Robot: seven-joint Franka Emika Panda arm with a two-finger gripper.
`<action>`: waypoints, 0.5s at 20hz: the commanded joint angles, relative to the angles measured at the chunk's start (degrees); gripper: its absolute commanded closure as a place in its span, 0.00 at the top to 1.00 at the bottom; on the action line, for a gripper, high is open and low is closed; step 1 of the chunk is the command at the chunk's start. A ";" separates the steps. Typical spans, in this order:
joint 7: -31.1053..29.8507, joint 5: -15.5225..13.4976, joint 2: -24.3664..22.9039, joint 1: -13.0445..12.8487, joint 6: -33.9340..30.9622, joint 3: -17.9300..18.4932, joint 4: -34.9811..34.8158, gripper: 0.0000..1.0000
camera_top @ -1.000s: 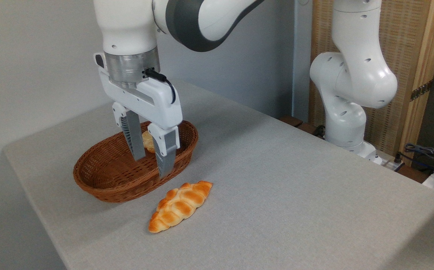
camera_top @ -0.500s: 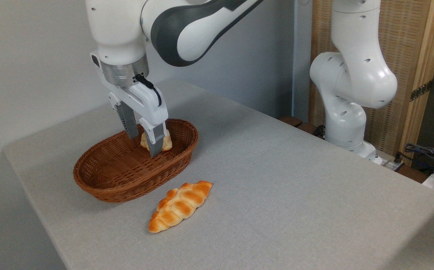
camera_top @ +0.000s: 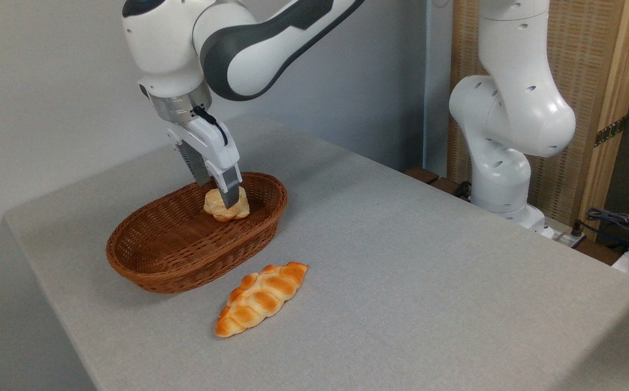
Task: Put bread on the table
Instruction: 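Close the gripper on the round bread roll inside the basket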
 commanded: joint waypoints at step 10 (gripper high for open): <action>-0.59 -0.60 4.19 -2.09 2.81 -1.04 0.21 1.00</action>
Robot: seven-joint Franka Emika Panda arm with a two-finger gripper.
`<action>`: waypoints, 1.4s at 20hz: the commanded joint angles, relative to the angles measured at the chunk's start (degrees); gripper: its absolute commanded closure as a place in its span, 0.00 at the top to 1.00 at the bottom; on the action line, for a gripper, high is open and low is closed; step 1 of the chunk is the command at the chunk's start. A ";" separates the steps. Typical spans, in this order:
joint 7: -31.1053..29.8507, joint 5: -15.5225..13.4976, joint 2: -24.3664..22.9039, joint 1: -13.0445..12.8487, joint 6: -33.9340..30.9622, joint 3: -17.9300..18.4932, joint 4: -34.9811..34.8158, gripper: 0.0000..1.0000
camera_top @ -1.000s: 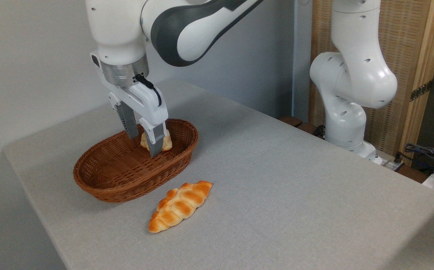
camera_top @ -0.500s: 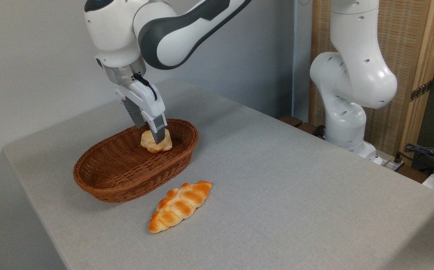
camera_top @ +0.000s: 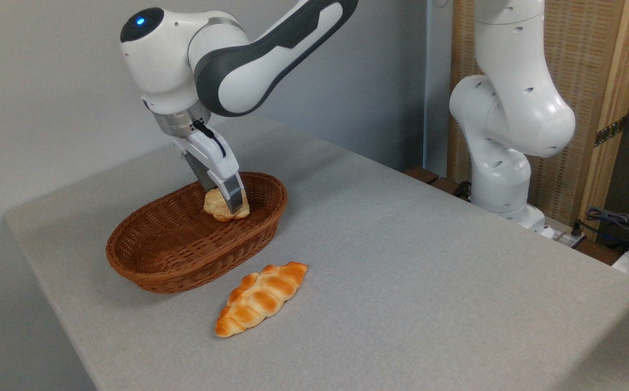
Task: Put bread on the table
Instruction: 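Close the gripper on the round bread roll inside the basket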
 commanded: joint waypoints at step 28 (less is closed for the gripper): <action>0.11 3.09 1.45 -1.75 2.93 0.52 0.90 0.23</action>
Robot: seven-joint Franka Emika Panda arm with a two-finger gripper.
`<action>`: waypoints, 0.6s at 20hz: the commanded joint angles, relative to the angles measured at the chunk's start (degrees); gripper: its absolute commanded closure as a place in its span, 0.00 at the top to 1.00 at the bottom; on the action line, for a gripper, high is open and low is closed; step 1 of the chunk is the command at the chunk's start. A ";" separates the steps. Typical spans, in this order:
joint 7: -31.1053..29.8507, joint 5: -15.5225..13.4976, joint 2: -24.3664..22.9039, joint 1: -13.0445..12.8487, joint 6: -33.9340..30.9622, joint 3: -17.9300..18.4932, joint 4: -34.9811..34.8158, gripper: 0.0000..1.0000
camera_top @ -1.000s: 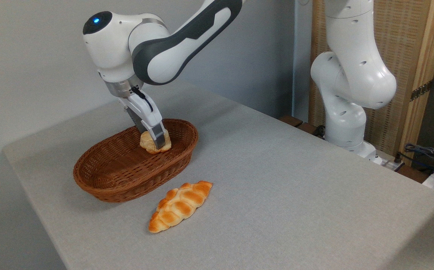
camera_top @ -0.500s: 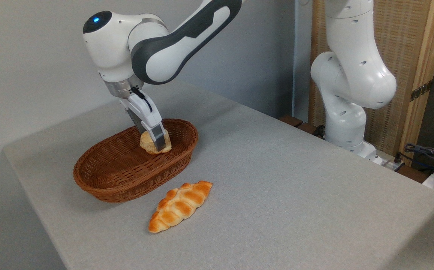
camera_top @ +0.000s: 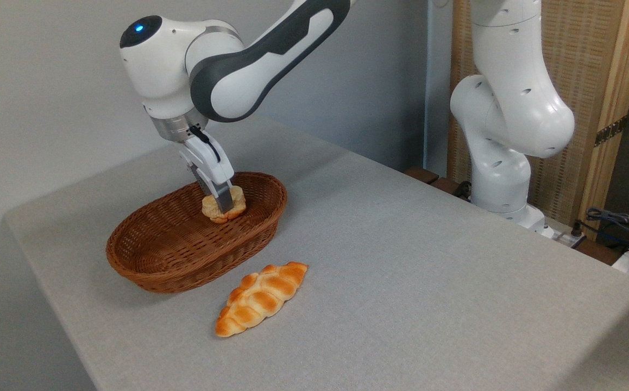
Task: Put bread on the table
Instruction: 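Close the gripper on the round bread roll inside the basket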
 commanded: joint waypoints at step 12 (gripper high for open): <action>1.96 0.70 -7.62 0.19 -5.50 9.94 1.76 0.30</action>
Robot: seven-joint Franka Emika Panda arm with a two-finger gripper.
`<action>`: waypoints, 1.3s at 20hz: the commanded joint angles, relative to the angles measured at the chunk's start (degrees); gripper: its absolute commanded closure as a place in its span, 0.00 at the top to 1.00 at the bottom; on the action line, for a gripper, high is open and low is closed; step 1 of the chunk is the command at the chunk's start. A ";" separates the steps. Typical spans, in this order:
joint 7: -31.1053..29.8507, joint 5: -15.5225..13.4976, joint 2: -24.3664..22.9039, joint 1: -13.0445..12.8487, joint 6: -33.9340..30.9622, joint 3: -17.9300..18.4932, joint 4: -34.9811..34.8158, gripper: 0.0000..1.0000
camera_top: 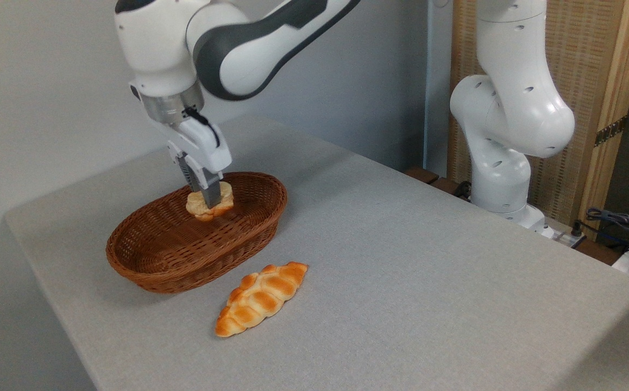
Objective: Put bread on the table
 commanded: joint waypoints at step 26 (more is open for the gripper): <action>20.27 7.71 -1.63 -0.07 -7.87 22.68 -1.11 1.00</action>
